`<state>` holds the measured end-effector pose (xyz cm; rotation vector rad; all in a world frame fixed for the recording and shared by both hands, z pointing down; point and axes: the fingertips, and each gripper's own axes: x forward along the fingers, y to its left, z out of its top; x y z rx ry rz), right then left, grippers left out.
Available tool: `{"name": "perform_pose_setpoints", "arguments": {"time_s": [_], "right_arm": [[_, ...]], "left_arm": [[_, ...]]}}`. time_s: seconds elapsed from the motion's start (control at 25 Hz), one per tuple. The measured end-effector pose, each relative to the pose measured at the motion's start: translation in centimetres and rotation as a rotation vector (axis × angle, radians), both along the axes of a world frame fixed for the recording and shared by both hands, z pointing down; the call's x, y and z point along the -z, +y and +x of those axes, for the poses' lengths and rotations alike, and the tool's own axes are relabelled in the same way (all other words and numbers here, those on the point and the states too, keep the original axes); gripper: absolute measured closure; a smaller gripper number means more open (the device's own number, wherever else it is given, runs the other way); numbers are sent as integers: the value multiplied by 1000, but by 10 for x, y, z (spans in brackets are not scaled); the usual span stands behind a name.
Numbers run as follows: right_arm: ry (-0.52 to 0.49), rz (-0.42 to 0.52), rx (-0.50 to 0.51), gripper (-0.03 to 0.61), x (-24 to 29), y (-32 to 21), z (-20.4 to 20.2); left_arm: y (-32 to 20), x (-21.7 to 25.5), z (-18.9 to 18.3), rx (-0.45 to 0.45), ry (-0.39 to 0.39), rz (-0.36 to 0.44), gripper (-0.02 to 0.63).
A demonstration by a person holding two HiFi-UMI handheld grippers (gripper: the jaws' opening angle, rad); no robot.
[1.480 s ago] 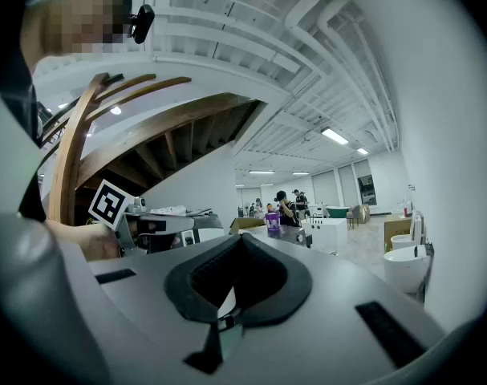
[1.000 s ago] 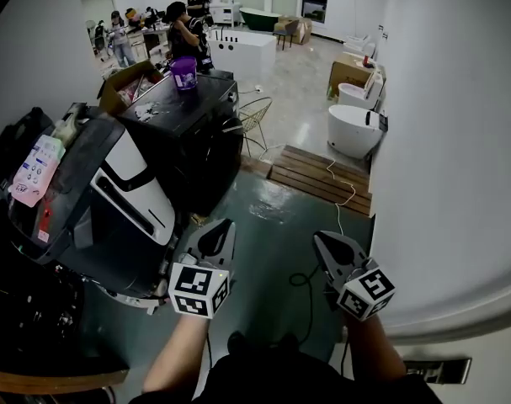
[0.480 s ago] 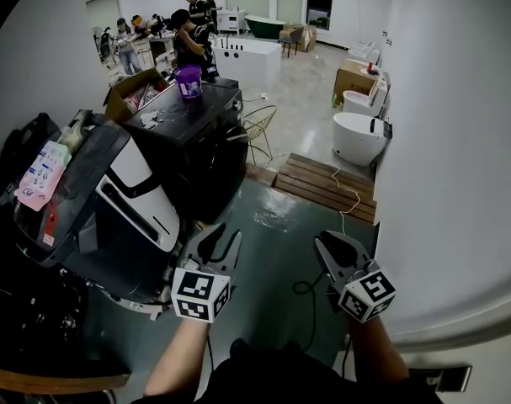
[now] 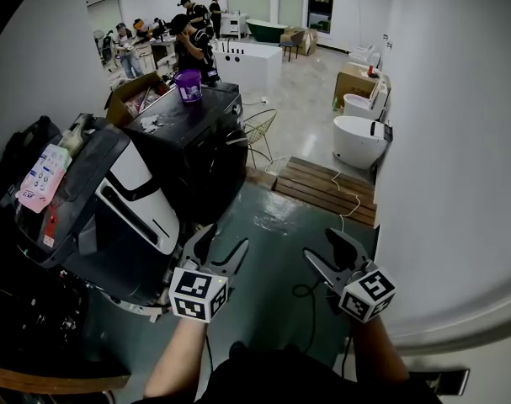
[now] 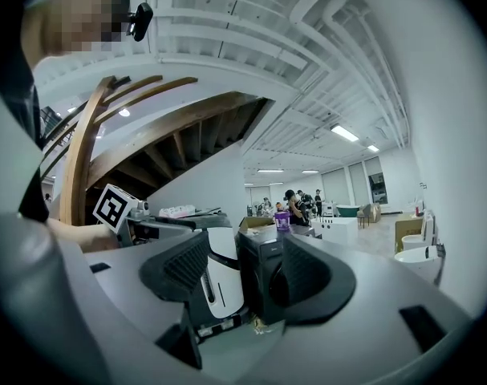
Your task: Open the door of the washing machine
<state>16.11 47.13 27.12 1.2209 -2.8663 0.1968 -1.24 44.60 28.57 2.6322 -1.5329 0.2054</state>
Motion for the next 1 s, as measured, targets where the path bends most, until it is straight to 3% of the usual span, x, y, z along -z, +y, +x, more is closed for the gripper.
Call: {"name": "perform_pose_setpoints", "arguments": {"time_s": [0.16,0.32,0.52,0.88,1.0], "right_arm": [[3,-26,17,205,-5,2,0],[-5,-45,19,144,-9,3,-2],[-15,-53,25,133,-11,6,-19],[3,-41,46,130,-11,15,-82],[-46,-66,56,130,-8,19,-102]], "left_arm": [[1,-6,6,-9,-3,-20,255],[5,-10,10,-31,-3,-31,221],[7,-12,0,-52,-10,-35,202],[14,-16,-54,-61,46,-36,192],[19,-20,-73,-71,66,-46,192]]}}
